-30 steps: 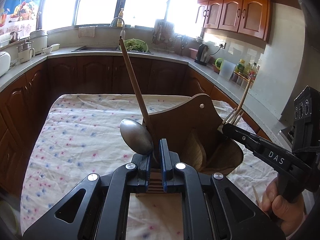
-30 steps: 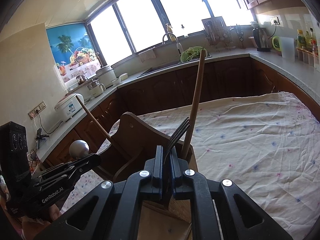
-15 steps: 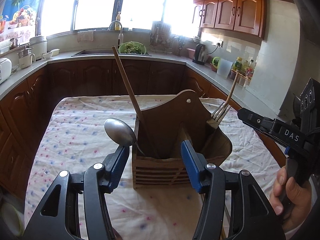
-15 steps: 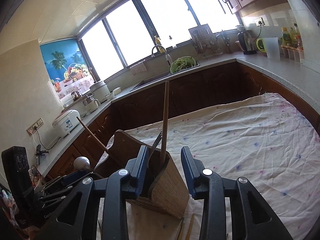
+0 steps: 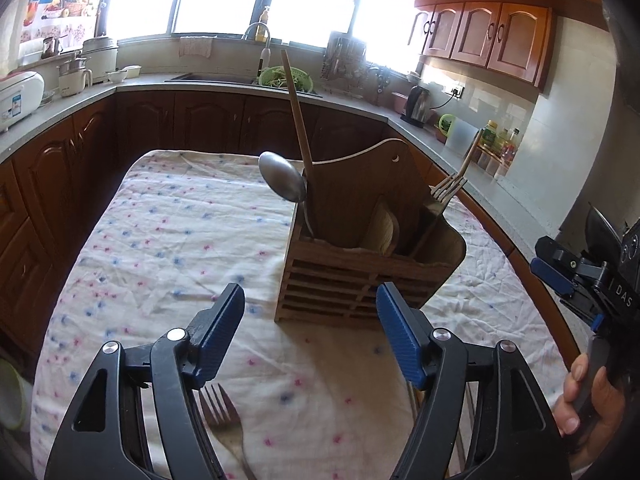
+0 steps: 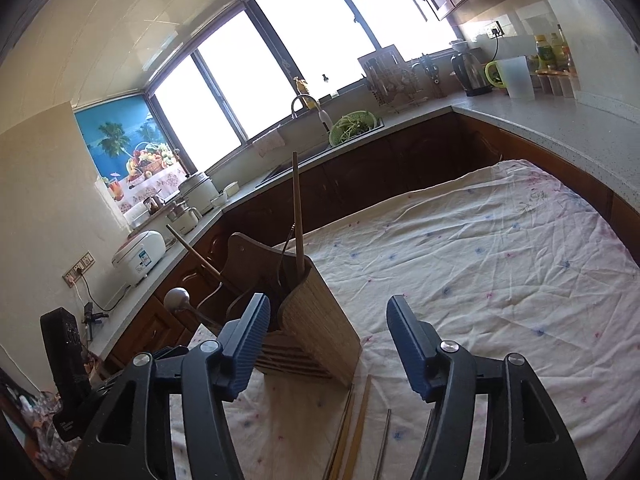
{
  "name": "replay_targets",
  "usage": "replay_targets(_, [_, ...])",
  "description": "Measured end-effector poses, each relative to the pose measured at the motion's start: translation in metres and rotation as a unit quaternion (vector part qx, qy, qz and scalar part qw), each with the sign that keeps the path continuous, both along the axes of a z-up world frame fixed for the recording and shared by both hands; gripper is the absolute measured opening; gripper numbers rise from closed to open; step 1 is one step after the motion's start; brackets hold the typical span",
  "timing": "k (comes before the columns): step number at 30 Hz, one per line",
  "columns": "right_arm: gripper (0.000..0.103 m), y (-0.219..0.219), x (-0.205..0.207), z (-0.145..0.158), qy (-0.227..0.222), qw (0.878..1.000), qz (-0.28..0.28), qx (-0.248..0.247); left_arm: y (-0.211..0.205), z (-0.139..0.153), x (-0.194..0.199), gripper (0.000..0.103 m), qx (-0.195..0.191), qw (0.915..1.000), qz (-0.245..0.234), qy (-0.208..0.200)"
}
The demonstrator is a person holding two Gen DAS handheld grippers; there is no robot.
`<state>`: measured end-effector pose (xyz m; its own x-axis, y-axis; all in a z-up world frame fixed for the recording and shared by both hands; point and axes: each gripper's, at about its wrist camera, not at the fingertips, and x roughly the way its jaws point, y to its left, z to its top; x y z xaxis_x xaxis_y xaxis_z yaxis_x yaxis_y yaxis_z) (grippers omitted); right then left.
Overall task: Organize utensils
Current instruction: 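Withdraw both tools from the holder back over the cloth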
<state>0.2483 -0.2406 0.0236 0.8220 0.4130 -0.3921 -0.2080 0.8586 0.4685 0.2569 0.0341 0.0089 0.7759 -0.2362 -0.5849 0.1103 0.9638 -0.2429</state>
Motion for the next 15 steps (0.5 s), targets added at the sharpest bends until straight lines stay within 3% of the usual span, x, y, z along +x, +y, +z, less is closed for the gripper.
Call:
replay_targets(3, [0.080, -0.006, -0.017, -0.006, 0.001, 1.000, 0.000, -0.001, 0.002, -0.004, -0.015, 0.078, -0.014, 0.9999, 0.001, 0.006])
replay_targets(9, [0.091, -0.019, -0.050, -0.017, 0.013, 1.000, -0.002, -0.005, 0.000, -0.010, -0.044, 0.083, -0.034, 0.9992, 0.002, 0.020])
replay_targets(15, [0.094, -0.029, -0.085, -0.023, 0.013, 0.999, -0.007, -0.032, -0.006, -0.013, -0.068, 0.085, -0.038, 0.9990, -0.004, 0.024])
